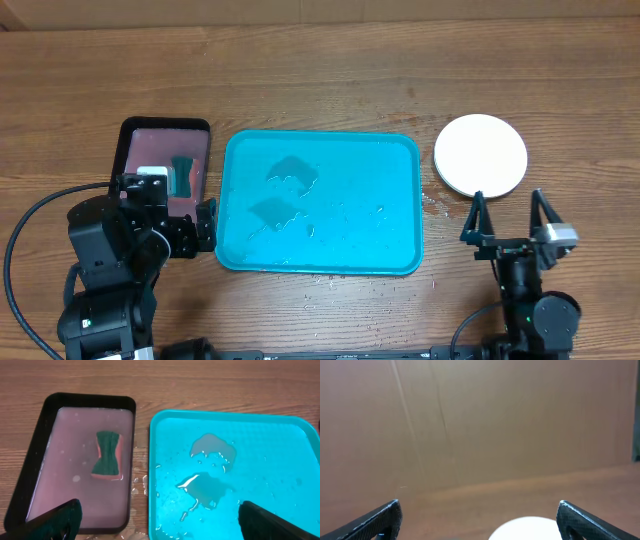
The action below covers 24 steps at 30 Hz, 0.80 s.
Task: Clean dirty plates on tray and stack at the side
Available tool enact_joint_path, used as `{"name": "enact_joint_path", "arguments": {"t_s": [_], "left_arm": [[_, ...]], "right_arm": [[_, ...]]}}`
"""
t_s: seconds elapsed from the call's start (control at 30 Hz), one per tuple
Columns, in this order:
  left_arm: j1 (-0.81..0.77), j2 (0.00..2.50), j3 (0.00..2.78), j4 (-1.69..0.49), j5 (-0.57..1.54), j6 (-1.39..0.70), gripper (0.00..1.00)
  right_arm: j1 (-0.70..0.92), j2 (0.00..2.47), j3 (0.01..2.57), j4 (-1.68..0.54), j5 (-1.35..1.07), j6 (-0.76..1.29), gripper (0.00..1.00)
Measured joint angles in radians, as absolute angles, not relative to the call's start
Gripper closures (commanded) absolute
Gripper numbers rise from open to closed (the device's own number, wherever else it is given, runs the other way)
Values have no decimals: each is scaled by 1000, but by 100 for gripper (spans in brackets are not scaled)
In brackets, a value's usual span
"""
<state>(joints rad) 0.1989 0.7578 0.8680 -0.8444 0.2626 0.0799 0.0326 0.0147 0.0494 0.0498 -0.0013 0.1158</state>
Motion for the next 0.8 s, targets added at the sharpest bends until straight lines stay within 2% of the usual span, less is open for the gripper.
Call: {"name": "enact_joint_path", "arguments": {"t_s": [0.17, 0.8], "left_arm": [[199, 758, 868, -845, 263, 80, 0], [199, 758, 868, -844, 263, 80, 0]], "right_arm": [[33, 15, 19, -91, -32, 90, 0], [33, 14, 19, -88, -48, 84, 0]]}}
